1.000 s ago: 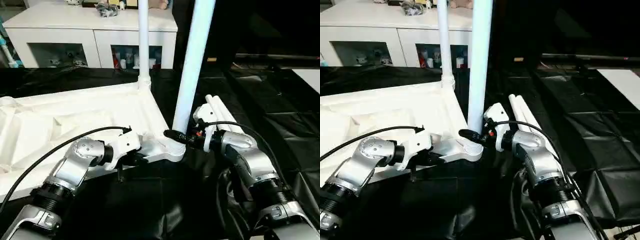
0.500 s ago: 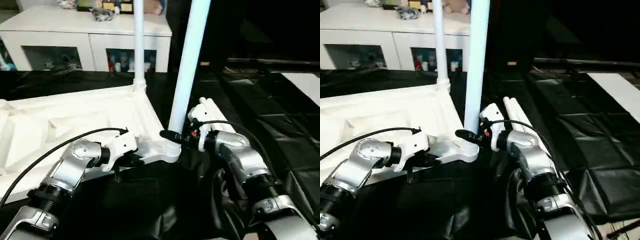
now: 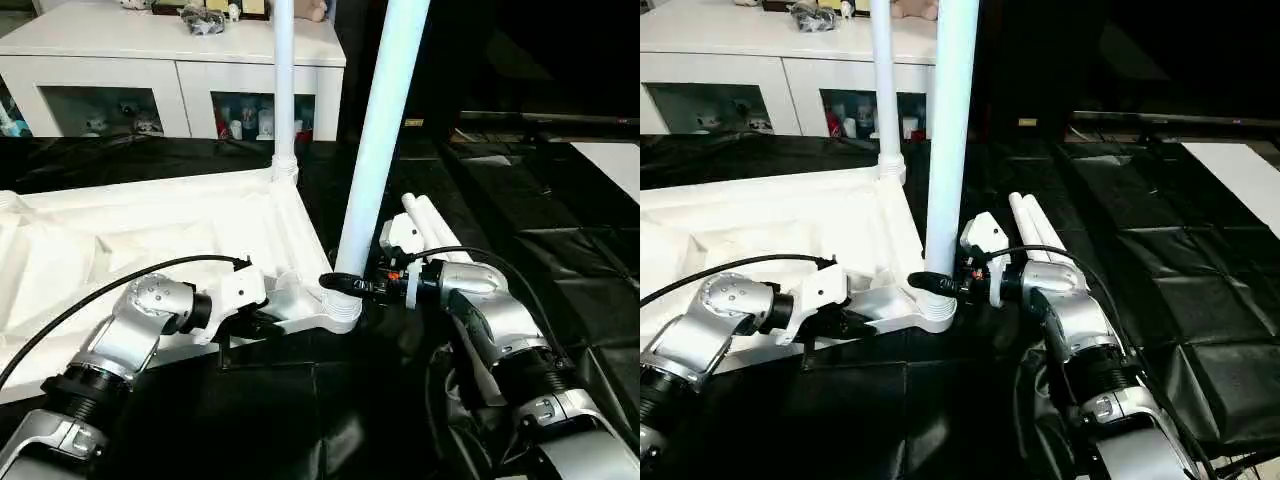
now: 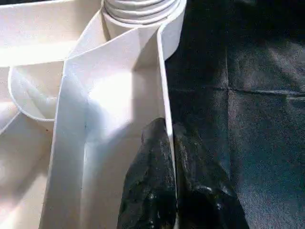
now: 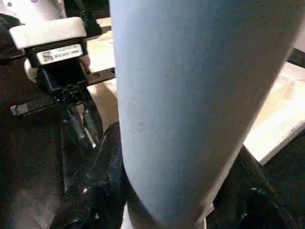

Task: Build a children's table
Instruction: Rotate leg to tighten

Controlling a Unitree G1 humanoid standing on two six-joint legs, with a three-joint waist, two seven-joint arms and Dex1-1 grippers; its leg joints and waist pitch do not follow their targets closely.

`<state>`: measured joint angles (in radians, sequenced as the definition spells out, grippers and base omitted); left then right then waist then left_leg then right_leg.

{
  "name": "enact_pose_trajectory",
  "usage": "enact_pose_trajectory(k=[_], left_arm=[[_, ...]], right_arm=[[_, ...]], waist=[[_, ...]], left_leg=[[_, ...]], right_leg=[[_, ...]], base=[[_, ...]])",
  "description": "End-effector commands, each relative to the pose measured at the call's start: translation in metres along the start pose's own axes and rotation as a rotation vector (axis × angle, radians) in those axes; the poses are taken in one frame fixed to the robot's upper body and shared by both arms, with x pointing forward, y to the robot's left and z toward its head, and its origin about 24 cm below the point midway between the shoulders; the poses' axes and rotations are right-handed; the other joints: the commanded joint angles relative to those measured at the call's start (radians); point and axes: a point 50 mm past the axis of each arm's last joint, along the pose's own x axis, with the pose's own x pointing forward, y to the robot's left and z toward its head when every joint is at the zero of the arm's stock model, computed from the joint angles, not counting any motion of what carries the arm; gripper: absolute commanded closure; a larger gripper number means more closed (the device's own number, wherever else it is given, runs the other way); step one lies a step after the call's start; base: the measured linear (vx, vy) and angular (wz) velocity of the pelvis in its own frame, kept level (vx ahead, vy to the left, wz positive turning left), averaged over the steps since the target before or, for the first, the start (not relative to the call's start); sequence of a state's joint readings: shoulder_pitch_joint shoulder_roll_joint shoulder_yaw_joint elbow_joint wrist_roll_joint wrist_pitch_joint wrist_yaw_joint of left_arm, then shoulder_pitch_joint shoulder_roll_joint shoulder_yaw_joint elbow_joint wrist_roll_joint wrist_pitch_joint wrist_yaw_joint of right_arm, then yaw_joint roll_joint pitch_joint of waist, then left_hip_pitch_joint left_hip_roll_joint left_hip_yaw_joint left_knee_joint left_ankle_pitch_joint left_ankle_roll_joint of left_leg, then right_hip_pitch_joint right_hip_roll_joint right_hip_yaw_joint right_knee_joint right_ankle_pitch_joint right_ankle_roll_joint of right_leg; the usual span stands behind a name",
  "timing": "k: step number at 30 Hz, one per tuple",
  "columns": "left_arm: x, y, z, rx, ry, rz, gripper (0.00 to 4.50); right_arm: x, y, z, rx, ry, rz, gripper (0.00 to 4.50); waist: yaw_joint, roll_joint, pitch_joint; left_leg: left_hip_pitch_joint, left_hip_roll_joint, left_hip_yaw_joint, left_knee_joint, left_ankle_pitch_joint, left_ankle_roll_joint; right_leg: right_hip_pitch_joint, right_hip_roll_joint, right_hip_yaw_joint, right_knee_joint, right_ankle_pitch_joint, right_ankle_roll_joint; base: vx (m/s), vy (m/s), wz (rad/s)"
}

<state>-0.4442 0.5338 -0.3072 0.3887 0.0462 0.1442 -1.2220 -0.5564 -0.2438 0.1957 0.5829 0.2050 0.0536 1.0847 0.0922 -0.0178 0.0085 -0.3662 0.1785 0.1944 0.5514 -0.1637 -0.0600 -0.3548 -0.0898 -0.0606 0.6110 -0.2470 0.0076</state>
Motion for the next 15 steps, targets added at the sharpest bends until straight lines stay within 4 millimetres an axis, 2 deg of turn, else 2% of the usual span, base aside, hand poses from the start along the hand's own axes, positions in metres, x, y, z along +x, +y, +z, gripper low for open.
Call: enact_pose_trajectory(k=[1,4,7,8,11,12,15], left_arm=[[0.008,-0.011,0.012,0.089,-0.007,-0.184,4.50],[0.007,-0.011,0.012,0.092,-0.005,-0.197,4.50],[0.007,-0.007,0.011,0.096,0.012,-0.154,4.50],[0.008,-0.003,0.009,0.092,0.027,-0.112,4.50],[0.010,-0.001,0.006,0.079,0.041,-0.073,4.50],[0.011,0.001,0.005,0.053,0.033,-0.042,4.50],[0.013,0.003,0.004,0.013,0.028,-0.003,4.50]], right_arm=[[-0.015,0.007,-0.052,0.132,0.226,-0.020,2.66],[-0.015,0.007,-0.052,0.127,0.225,-0.017,2.66],[-0.015,0.003,-0.053,0.121,0.238,-0.066,2.66],[-0.014,0.000,-0.056,0.120,0.250,-0.135,2.66],[-0.013,-0.005,-0.061,0.135,0.255,-0.234,2.66],[-0.011,-0.005,-0.062,0.147,0.249,-0.271,2.66],[-0.008,-0.004,-0.065,0.159,0.249,-0.311,2.66]], waist=[[0.000,0.026,-0.022],[-0.002,0.026,-0.022],[-0.002,0.025,-0.020],[-0.001,0.025,-0.019],[-0.007,0.027,-0.004],[-0.010,0.024,-0.001],[-0.012,0.027,-0.002]], left_leg=[[0.022,0.065,-0.030,-0.075,-0.357,-0.009],[0.024,0.065,-0.032,-0.078,-0.383,-0.026],[0.024,0.064,-0.031,-0.078,-0.385,-0.026],[0.025,0.064,-0.031,-0.078,-0.394,-0.028],[0.033,0.063,-0.037,-0.083,-0.499,-0.054],[0.038,0.063,-0.050,-0.086,-0.566,-0.067],[0.039,0.065,-0.058,-0.090,-0.591,-0.080]], right_leg=[[0.007,-0.062,0.047,-0.077,-0.111,-0.221],[0.006,-0.063,0.048,-0.079,-0.135,-0.216],[0.005,-0.062,0.048,-0.080,-0.134,-0.218],[0.004,-0.062,0.049,-0.081,-0.148,-0.217],[-0.010,-0.072,0.053,-0.102,-0.345,-0.189],[-0.010,-0.081,0.053,-0.113,-0.508,-0.139],[-0.016,-0.078,0.053,-0.116,-0.532,-0.114]], base=[[0.000,0.000,0.00],[0.000,0.000,0.00],[0.000,0.000,0.00],[0.000,0.000,0.00],[0.000,0.000,0.00],[0.000,0.000,0.00],[0.000,0.000,0.00]])
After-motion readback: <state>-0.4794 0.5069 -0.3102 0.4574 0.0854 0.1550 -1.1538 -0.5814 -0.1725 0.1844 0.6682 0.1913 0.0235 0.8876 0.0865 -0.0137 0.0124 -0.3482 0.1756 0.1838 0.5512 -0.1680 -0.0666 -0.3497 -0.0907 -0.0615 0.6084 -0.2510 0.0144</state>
